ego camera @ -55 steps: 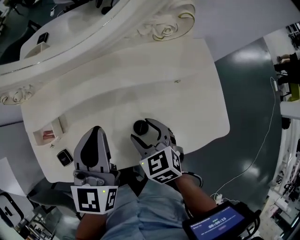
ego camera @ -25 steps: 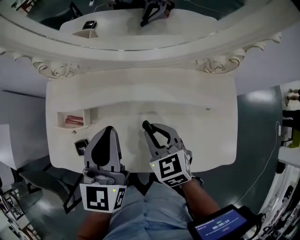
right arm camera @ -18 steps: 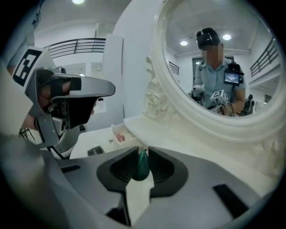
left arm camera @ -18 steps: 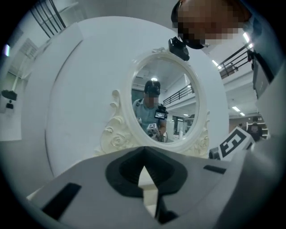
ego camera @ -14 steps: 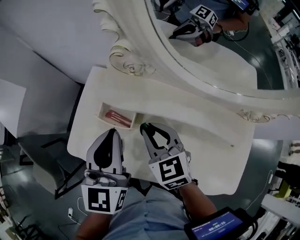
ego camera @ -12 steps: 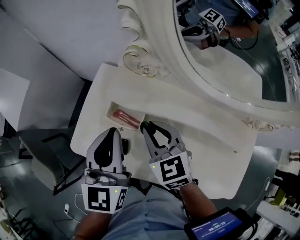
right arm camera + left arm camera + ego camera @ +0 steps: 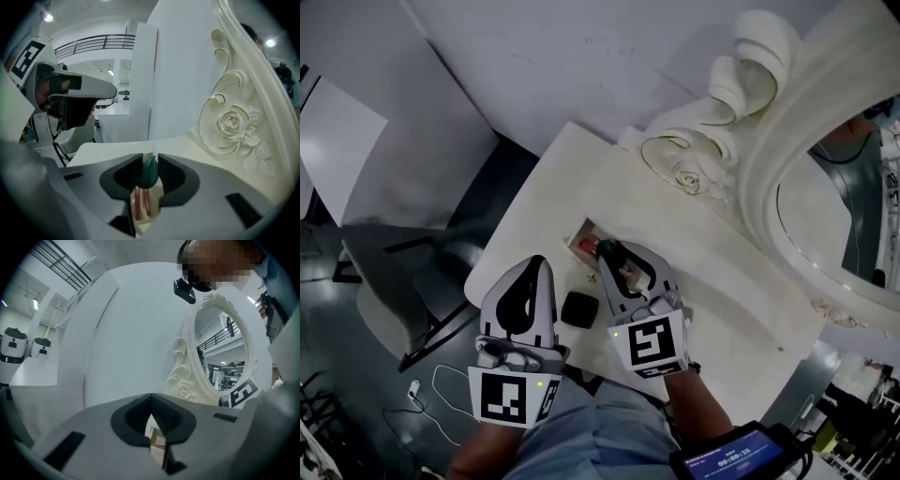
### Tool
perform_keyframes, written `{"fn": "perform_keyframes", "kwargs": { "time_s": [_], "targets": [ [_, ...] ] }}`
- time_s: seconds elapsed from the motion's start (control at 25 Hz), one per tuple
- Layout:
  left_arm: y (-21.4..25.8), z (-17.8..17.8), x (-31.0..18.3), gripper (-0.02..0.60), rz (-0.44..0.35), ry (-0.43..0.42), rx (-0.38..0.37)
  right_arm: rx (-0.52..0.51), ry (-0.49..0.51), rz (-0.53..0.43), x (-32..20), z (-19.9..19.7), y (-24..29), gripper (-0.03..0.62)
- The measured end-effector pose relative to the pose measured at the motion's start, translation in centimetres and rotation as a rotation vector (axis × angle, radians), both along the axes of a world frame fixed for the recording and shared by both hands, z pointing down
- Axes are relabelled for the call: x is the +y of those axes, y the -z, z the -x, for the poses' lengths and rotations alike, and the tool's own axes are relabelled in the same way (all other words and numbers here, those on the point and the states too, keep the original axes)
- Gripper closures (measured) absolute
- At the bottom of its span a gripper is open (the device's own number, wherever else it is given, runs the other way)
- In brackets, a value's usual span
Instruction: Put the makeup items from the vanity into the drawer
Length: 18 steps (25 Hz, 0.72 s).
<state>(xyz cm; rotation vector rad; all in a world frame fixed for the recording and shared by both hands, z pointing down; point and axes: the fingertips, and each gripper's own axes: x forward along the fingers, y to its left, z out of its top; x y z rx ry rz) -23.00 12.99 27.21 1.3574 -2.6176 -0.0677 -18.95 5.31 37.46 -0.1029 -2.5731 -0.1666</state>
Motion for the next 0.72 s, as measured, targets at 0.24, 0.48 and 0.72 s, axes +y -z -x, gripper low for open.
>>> {"fn": "perform_keyframes", "kwargs": {
  "time_s": [0.24,0.48,0.72],
  "targets": [
    [-1.1,1.1,0.0,0.581,0.012,-0.002,0.029,0.029,-0.014,0.007,-0.2,0.2,-1.0,0.454],
    [-1.3,0.7,-0.1,0.581,0.012,-0.01,0.033,0.021,-0.024,0.01,-0.2,-0.4,-0.8,0.445],
    [-0.8,-0.8,0.5,0.581,0.006,-0.005,0.016,-0.007,-0.005,0.001,0.6,-1.6,0.2,0.441]
  ]
}}
